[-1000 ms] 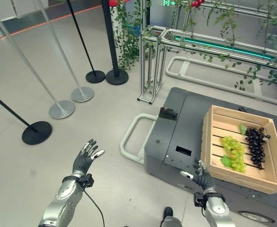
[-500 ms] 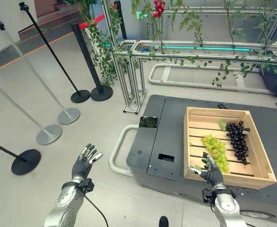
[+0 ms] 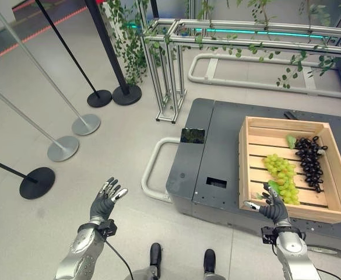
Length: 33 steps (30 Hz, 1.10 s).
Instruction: Pick up the fruits from the basket on one side to the basket on the other side
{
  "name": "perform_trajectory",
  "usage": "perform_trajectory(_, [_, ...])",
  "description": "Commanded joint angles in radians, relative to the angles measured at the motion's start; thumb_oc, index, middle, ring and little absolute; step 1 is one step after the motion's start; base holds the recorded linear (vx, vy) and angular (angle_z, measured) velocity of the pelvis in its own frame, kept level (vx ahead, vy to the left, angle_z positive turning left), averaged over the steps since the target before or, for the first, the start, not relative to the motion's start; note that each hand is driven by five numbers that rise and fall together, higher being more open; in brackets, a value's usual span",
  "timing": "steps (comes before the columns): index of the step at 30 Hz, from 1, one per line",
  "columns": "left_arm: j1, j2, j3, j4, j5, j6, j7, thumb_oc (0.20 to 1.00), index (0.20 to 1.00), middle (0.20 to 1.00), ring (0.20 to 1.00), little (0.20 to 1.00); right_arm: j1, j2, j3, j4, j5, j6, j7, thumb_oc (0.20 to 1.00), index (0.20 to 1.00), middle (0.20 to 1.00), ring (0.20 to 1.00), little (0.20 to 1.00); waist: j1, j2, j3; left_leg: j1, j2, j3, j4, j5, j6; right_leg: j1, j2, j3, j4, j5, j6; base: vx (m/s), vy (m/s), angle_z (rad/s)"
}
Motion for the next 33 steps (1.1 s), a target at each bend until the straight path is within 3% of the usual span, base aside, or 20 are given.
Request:
perform_trajectory(1, [-0.043,0.01,0.011,-0.047,-0.009,-0.05,-0.02,1.0,1.0,1.0,1.0,1.0,-0.064,-0.056,-0.039,0.015,-0.023,-0.023,-0.018,1.0,1.0,1.0,1.0,1.0,0.011,-0.023,-0.041,-0.052,0.012,-0.014,-0.019,-0.004,-0.07,0.12,-0.016,-0.059,0.039,-0.262,0.055,0.09,0.154,0.05])
perform_trajectory(5, [-0.071,0.022,-0.013,-0.022,0.007,-0.052,0.01,1.0,1.0,1.0,1.0,1.0,-0.1,-0.028,-0.024,0.091,0.002,-0.024,-0.046,1.0,1.0,1.0,1.0,1.0,0.021,-0.052,-0.034,-0.058,-0.025,0.01,-0.019,-0.032,-0.03,0.074,-0.081,-0.062,0.127,-0.264,0.096,0.11,0.18,0.03])
perform_trajectory(9, [-0.09,0.022,-0.051,0.056,-0.021,-0.038,-0.007,1.0,1.0,1.0,1.0,1.0,-0.099,-0.001,-0.015,0.139,0.026,-0.023,-0.053,1.0,1.0,1.0,1.0,1.0,0.012,-0.054,-0.005,-0.017,-0.057,0.017,-0.022,-0.068,0.019,-0.042,-0.145,-0.034,0.38,-0.231,0.133,0.07,0.162,0.03])
perform_trajectory(10, [-0.096,0.031,-0.061,0.088,-0.001,-0.031,-0.008,1.0,1.0,1.0,1.0,1.0,-0.104,0.007,-0.006,0.147,0.022,-0.022,-0.058,1.0,1.0,1.0,1.0,1.0,-0.002,-0.044,0.012,0.0,-0.054,0.016,-0.018,-0.075,0.028,-0.074,-0.139,-0.019,0.451,-0.206,0.14,0.08,0.218,-0.01])
perform_trajectory(11, [-0.121,0.041,-0.067,0.148,0.006,-0.034,0.002,1.0,1.0,1.0,1.0,1.0,-0.136,0.035,0.017,0.182,0.037,-0.031,-0.073,1.0,1.0,1.0,1.0,1.0,-0.026,-0.021,0.04,0.034,-0.042,0.003,-0.037,-0.083,0.032,-0.185,-0.092,0.037,0.509,-0.213,0.125,0.12,0.136,-0.13])
perform_trajectory(14, [-0.14,0.041,-0.054,0.191,0.011,-0.035,0.007,1.0,1.0,1.0,1.0,1.0,-0.134,0.072,0.023,0.186,0.065,-0.034,-0.069,1.0,1.0,1.0,1.0,1.0,-0.026,-0.031,0.042,0.051,-0.045,0.014,-0.04,-0.091,0.022,-0.195,-0.114,0.014,0.382,-0.191,0.118,0.12,-0.032,-0.12])
perform_trajectory(15, [-0.126,0.044,-0.031,0.204,0.015,-0.029,0.019,1.0,1.0,1.0,1.0,1.0,-0.08,0.104,0.013,0.177,0.089,-0.046,-0.062,1.0,1.0,1.0,1.0,1.0,-0.033,-0.047,0.032,0.048,-0.053,-0.002,-0.006,-0.116,0.022,-0.134,-0.121,0.018,0.251,-0.187,0.118,0.15,-0.106,0.03])
perform_trajectory(19, [-0.089,0.015,-0.023,0.192,-0.019,-0.032,0.029,1.0,1.0,1.0,1.0,1.0,-0.054,0.159,0.055,0.187,0.104,-0.041,-0.056,1.0,1.0,1.0,1.0,1.0,-0.026,-0.066,0.001,0.045,-0.032,0.016,0.023,-0.121,0.01,-0.07,-0.088,-0.003,0.179,-0.188,0.103,0.08,-0.128,0.28])
perform_trajectory(23, [-0.087,0.013,-0.016,0.173,-0.013,-0.033,0.03,1.0,1.0,1.0,1.0,1.0,-0.048,0.155,0.056,0.182,0.105,-0.042,-0.058,1.0,1.0,1.0,1.0,1.0,-0.028,-0.07,-0.015,0.044,-0.02,0.015,0.024,-0.119,-0.003,-0.029,-0.072,-0.027,0.123,-0.189,0.091,0.04,-0.091,-0.1])
perform_trajectory(33, [-0.075,0.006,-0.016,0.164,-0.011,-0.03,0.03,1.0,1.0,1.0,1.0,1.0,-0.049,0.131,0.043,0.127,0.092,-0.046,-0.067,1.0,1.0,1.0,1.0,1.0,-0.037,-0.051,-0.021,0.054,0.013,0.006,0.027,-0.111,-0.033,0.031,-0.043,-0.043,0.064,-0.201,0.069,0.03,-0.089,0.0])
